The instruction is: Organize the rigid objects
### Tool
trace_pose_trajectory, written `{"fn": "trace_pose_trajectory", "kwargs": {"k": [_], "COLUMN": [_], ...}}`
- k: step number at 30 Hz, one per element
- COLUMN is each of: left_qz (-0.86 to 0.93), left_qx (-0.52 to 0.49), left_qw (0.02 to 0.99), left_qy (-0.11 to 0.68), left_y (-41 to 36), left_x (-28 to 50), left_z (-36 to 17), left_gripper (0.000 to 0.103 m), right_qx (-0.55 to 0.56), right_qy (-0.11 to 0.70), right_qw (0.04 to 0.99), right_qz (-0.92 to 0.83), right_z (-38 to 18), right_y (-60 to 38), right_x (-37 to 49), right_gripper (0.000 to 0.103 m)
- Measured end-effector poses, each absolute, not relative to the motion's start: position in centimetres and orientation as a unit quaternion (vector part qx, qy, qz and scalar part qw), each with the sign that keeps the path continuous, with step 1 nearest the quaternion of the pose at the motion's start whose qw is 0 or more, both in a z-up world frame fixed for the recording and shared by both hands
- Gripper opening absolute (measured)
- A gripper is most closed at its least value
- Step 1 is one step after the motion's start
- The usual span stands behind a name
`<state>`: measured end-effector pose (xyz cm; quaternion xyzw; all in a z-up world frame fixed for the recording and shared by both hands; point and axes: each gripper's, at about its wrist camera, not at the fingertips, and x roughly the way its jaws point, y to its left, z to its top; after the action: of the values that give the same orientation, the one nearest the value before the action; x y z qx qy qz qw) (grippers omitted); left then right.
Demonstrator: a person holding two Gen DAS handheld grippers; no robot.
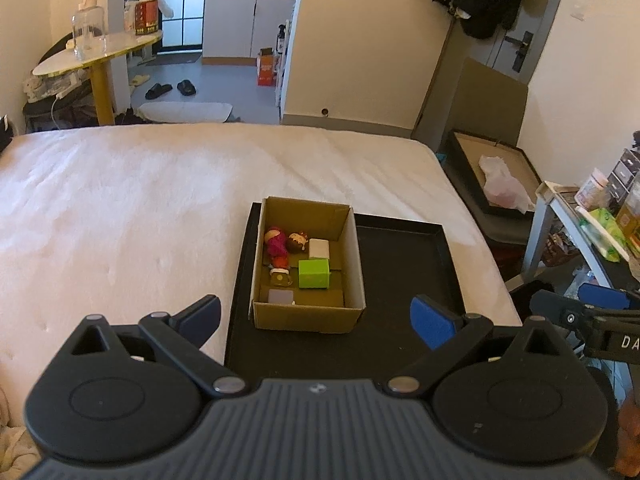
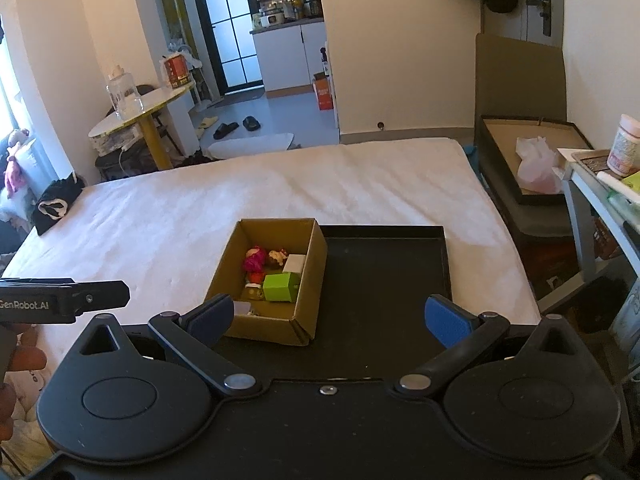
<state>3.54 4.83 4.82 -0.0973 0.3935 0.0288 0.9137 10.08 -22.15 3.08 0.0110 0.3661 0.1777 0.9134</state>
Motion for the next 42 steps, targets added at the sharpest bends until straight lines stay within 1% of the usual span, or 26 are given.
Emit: {"fn": "trace_pose_trajectory", "kwargs": {"k": [7,19,42], "left_qz": [0.017,0.011,0.01], "left_qx": [-0.072,-0.06,-0.054], "left_qw": [0.919,0.925,0.928], "left_qy": [0.388,0.374,0.368], "left_y": [3.9,3.6,2.9], "left_x": [1.7,-0.4,-1.2], "left_z": [5.2,6.2,6.7], "left_gripper": [0.1,0.101,0.1], "right_qx": [0.016,0.017,0.017], "right_qy": [0.368,0.361,0.357], "right_qw": [0.912,0.914,0.915], "right_qz": [0.182,0.185,0.185], "right_z": [3.2,3.8,4.4], "right_y": [-22.3,-22.5,-22.4], "right_x": [8.5,6.6,5.8], "right_gripper": [0.103,0.103,0.103]}}
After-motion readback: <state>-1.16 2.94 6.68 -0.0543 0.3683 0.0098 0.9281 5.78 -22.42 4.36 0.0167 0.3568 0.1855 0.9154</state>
